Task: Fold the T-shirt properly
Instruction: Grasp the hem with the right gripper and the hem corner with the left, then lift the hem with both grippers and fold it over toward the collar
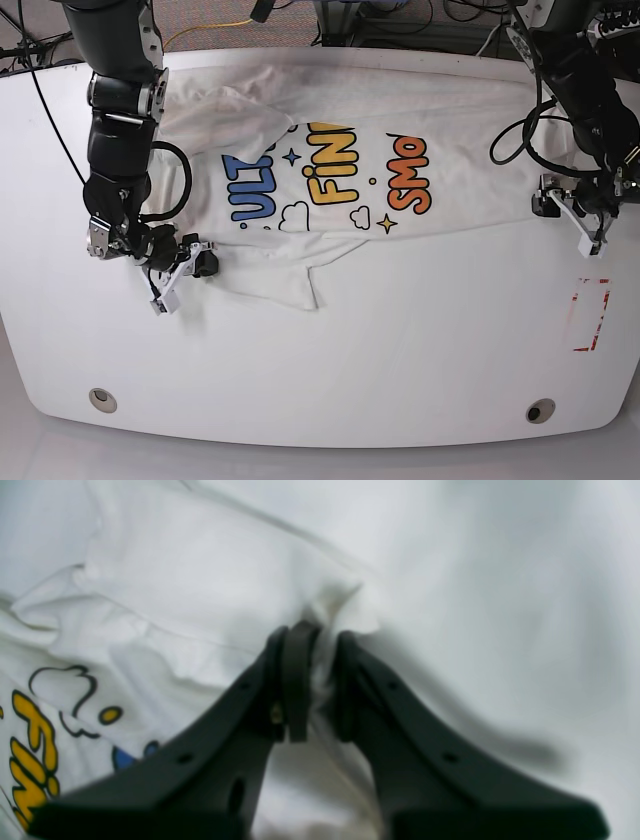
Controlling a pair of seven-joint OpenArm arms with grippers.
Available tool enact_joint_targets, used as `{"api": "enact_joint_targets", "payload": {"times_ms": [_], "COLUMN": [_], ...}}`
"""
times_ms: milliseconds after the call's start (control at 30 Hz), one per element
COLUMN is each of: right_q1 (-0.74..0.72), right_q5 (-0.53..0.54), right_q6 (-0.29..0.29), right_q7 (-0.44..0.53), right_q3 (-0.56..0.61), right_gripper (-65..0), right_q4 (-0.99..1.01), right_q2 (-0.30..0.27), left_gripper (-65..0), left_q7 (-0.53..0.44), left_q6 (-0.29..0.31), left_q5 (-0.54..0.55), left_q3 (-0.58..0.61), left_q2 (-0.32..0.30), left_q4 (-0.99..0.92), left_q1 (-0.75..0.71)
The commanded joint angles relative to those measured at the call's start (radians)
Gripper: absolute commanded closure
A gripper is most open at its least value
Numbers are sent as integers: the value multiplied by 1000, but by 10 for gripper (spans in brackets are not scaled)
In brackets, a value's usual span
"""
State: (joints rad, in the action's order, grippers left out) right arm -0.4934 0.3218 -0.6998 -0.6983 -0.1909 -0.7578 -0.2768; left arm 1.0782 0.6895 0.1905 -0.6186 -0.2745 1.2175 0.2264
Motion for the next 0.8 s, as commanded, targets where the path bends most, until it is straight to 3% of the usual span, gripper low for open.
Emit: {"api": "enact_joint_targets", "payload": {"times_ms": [0, 167, 267, 367, 433, 500, 600, 767], "right_q1": [-9, -4, -4, -4, -4, -4, 26, 72], "right_q5": [-26, -26, -26, -26, -26, -26, -25, -26], "right_q6": [2, 2, 2, 2, 2, 2, 2, 2], "right_q7": [-30, -28, -28, -28, -28, -30, -54, -228], "right_q3": [-2, -3, -3, -3, -3, -3, -23, -126], "right_gripper": [-86, -84, -81, -78, -46, 0, 0, 0], "right_q4": [-7, -7, -7, -7, -9, -30, -137, -383], "right_q2": [-12, -12, -11, -11, -12, -12, -12, -6], "left_gripper": [-472, -454, -328, -160, -71, -67, -63, -61], "left_q7": [-11, -14, -16, -30, -54, -80, -132, -157], "left_q6": [2, 6, 6, 6, 6, 6, 6, 6], "left_q5": [-24, -27, -26, -26, -26, -26, -26, -26], "left_q3": [-2, 36, 62, 62, 65, 65, 64, 62], "left_q2": [-18, -18, -15, 8, 11, 14, 48, 71], "left_q4": [20, 15, 18, 25, 51, 89, 183, 388], "left_q1": [3, -20, -22, -22, -22, -25, -75, -141]}}
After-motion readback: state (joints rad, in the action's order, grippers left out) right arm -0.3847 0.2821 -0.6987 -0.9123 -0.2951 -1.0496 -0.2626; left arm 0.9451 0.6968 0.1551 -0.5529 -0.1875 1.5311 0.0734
